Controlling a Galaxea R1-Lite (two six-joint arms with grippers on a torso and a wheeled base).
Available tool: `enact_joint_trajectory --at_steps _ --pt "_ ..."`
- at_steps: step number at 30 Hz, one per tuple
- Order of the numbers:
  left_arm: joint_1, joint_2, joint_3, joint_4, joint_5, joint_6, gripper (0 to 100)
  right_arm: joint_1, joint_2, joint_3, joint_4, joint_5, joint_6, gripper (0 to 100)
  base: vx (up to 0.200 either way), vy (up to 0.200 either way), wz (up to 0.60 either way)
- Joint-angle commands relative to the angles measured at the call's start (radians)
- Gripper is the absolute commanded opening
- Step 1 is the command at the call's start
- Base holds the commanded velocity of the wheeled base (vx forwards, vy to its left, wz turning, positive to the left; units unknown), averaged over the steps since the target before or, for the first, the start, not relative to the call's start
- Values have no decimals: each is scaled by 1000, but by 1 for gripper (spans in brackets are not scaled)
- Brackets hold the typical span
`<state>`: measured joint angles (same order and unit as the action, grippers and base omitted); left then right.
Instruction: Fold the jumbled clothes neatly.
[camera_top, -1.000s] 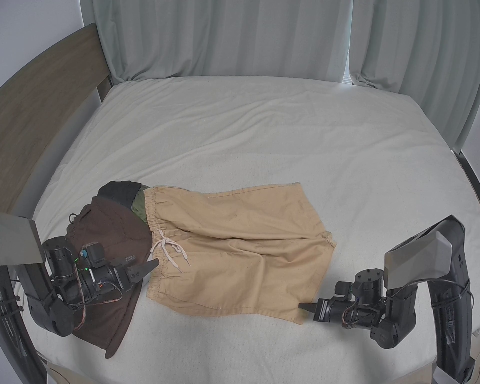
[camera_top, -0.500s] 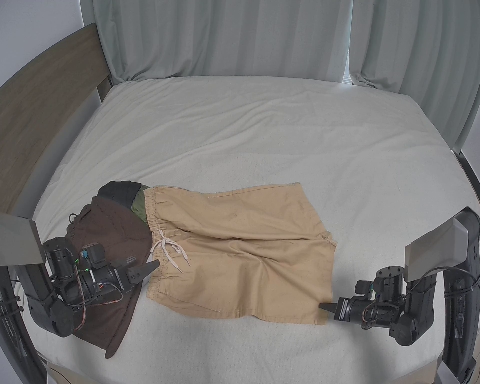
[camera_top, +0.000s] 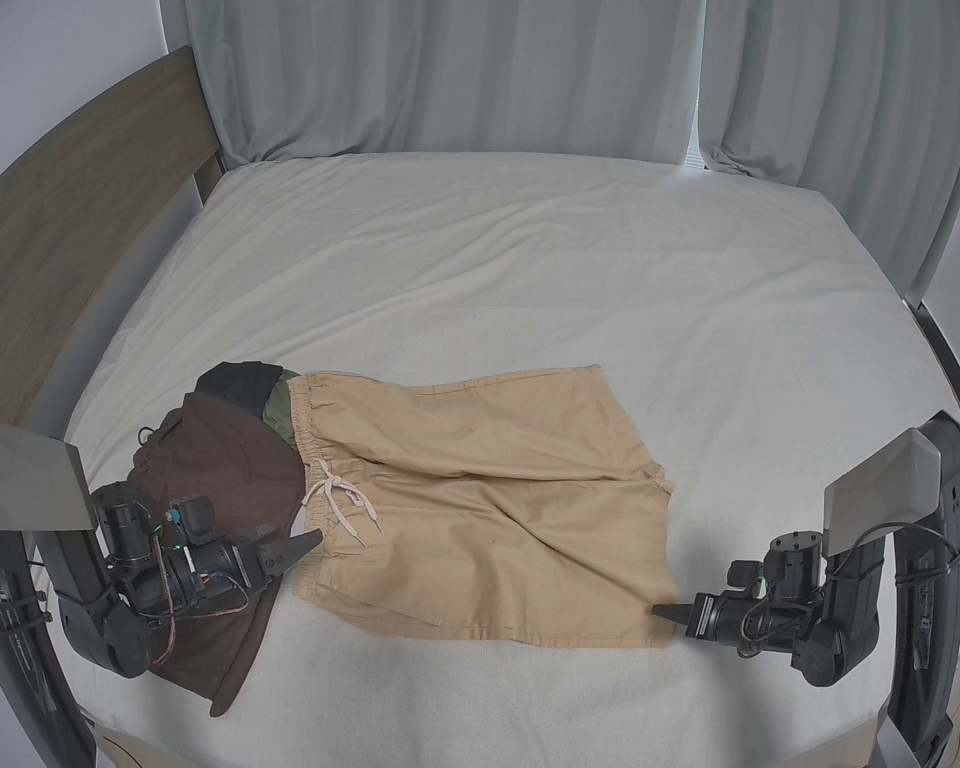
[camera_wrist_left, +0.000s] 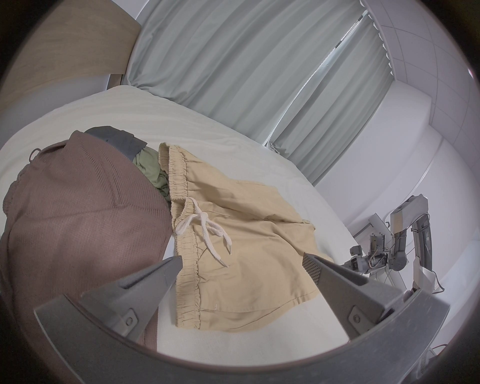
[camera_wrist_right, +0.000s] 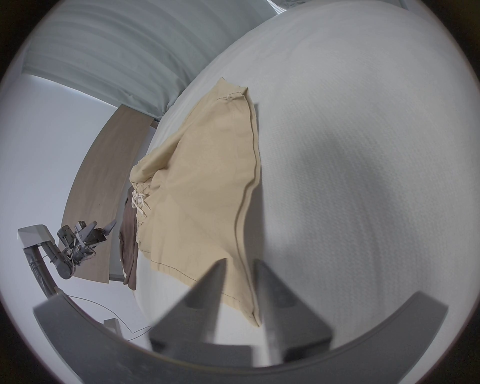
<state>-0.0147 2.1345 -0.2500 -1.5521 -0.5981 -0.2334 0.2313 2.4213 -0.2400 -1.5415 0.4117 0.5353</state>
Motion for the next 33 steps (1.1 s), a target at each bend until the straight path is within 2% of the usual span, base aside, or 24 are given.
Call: enact_joint_trajectory --at_steps 1,6,12,19,33 --pt "2 22 1 0 -3 0 100 0 -10 -5 -2 1 0 100 0 0 0" --pt "-1 22 21 0 -5 -1 100 26 -102 48 -2 -7 -35 100 0 0 0" --pt "10 33 28 0 -6 -1 100 6 -140 73 -2 -21 -118 100 0 0 0" --pt "2 78 57 0 -12 0 100 3 -145 85 -2 -17 -124 100 0 0 0" --pt "7 236 -20 -2 9 0 100 2 -151 80 -2 -17 -126 100 0 0 0"
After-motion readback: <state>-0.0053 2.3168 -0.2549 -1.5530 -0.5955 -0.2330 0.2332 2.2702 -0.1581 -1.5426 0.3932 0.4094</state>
